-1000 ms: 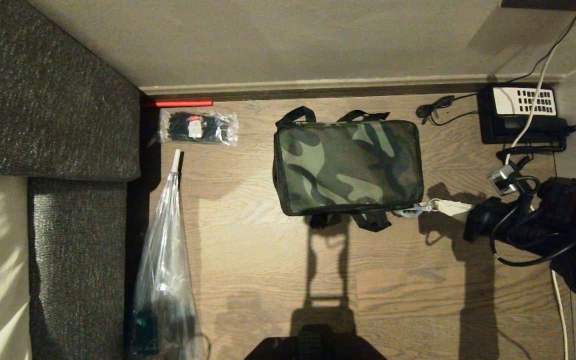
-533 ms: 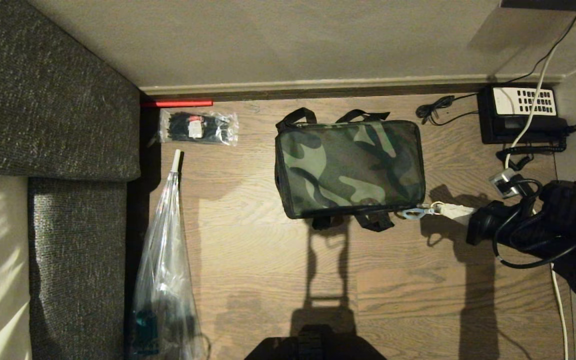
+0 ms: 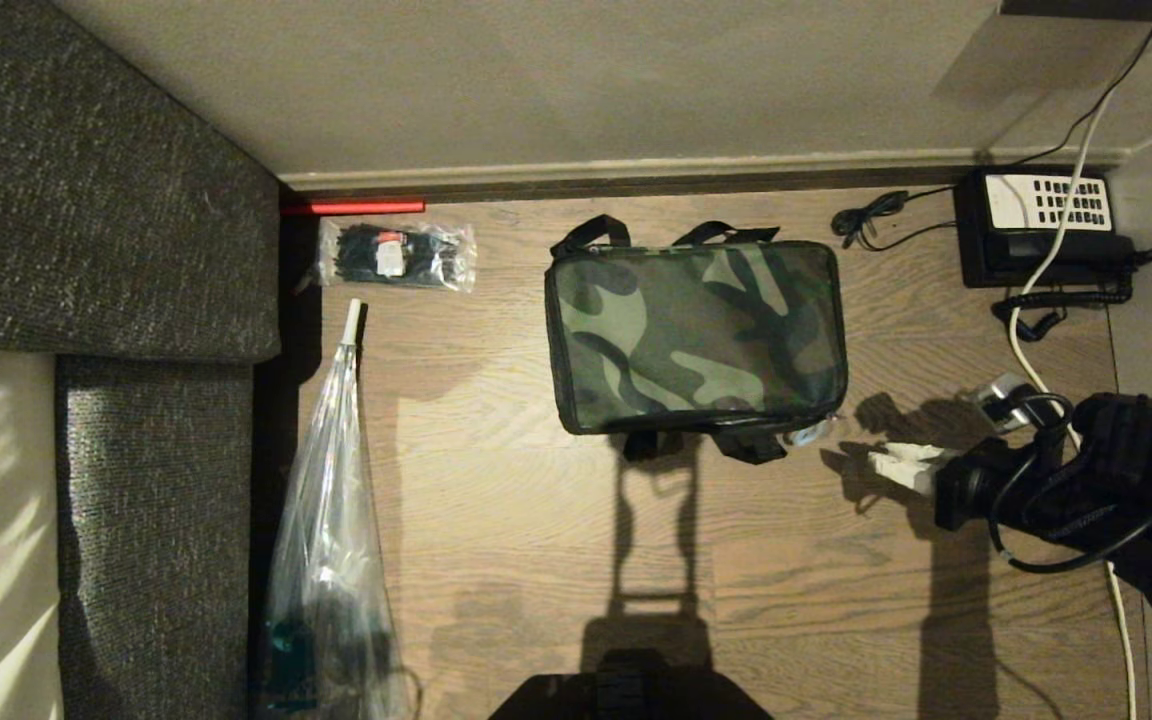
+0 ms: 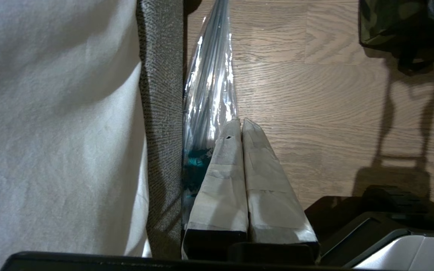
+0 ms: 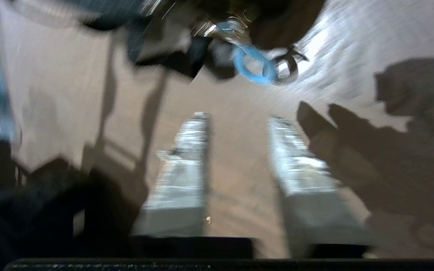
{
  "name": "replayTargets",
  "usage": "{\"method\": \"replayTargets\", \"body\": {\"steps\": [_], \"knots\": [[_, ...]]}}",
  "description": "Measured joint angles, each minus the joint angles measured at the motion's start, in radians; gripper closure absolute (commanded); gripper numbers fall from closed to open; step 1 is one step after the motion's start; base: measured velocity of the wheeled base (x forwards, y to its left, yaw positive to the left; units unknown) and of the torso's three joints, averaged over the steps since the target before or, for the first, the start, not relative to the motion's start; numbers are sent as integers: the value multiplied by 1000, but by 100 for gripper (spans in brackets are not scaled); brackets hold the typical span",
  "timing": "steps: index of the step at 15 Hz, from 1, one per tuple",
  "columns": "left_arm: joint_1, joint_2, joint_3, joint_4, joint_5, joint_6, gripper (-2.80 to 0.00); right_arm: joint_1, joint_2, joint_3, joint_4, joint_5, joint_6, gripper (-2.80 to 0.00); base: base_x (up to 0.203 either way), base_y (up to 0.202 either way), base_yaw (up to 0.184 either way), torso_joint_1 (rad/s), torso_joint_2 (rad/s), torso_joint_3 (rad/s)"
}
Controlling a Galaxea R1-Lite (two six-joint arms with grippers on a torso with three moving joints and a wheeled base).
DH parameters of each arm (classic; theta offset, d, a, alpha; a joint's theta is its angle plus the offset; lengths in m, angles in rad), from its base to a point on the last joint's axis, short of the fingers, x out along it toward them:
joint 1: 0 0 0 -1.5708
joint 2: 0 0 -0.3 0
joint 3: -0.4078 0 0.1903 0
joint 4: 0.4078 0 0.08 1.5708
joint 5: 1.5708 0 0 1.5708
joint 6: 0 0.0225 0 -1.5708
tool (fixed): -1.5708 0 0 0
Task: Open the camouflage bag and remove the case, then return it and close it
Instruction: Open the top of the storage box
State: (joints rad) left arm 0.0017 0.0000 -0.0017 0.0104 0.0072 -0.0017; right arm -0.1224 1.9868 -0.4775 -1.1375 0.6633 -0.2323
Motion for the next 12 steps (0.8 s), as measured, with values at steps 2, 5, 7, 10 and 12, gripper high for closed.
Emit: {"method": "replayTargets", "body": {"steps": [2, 5, 7, 10, 12], "knots": [[-1, 0, 0, 0, 0, 0, 0, 5, 1, 36, 20, 2, -48, -280, 0, 0, 0, 0, 0, 0], [0, 0, 0, 0, 0, 0, 0, 12, -1, 48, 27, 31, -53, -280, 0, 0, 0, 0, 0, 0], [0, 0, 0, 0, 0, 1, 0, 14, 0, 43, 7, 68, -61, -280, 0, 0, 0, 0, 0, 0], [0, 0, 0, 0, 0, 0, 0, 16, 26, 16, -76, 79, -51, -280, 0, 0, 0, 0, 0, 0], [0, 0, 0, 0, 0, 0, 0, 20, 61, -11, -142, 78, -50, -280, 0, 0, 0, 0, 0, 0]]}}
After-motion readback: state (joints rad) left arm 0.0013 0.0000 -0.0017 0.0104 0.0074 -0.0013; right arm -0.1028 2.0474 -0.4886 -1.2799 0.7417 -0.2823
